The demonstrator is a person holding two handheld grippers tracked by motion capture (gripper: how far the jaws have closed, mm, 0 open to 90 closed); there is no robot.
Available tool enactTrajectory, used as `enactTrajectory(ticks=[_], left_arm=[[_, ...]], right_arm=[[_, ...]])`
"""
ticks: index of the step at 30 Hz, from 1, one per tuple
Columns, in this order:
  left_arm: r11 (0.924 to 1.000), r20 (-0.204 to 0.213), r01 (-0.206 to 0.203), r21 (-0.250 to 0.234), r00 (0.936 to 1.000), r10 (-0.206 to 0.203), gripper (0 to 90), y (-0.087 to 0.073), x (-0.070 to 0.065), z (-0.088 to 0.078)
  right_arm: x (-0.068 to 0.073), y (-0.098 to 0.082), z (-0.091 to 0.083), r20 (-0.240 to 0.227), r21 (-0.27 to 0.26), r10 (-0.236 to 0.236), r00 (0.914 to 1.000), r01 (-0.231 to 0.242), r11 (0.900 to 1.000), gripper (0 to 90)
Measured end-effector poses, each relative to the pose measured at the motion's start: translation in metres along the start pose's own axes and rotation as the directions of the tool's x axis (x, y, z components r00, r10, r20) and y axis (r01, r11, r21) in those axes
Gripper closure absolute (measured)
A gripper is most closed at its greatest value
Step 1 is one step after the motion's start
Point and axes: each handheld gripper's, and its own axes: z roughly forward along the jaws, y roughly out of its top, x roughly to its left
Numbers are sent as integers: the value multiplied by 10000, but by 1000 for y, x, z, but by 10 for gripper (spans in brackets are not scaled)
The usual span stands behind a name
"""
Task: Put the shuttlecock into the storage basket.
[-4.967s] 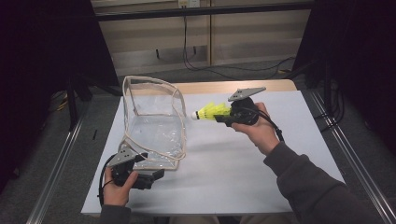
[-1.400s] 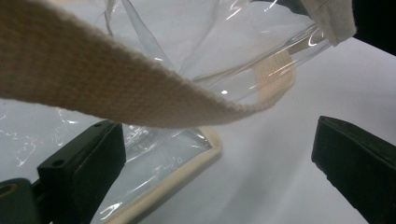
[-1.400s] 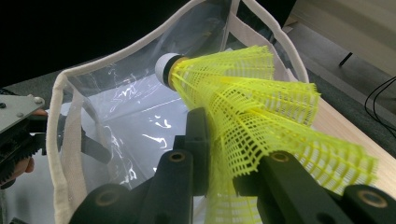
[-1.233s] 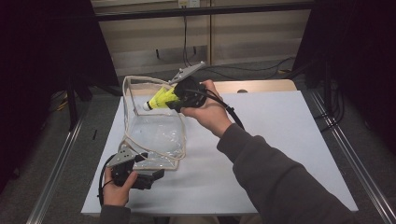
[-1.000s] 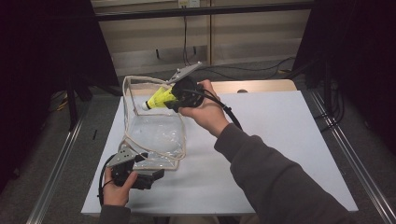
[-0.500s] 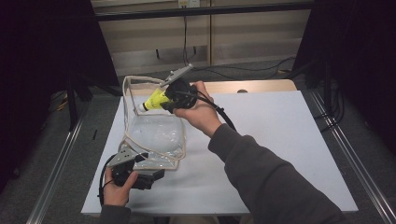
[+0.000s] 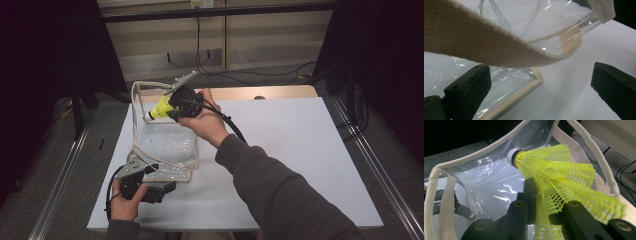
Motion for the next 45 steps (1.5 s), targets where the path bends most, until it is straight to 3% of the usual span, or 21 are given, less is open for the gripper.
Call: enactTrajectory(ticks=[11,45], left_arm=[[10000,0,14,-19,10000,-14,29,0,0,0],[10000,62,11,-25,10000,-11,29,0,1,0]], right_arm=[[10,4,10,-182,130,-170,9997,172,9998,794],[25,2,49,-307,468,237,9992,-223,9987,793]])
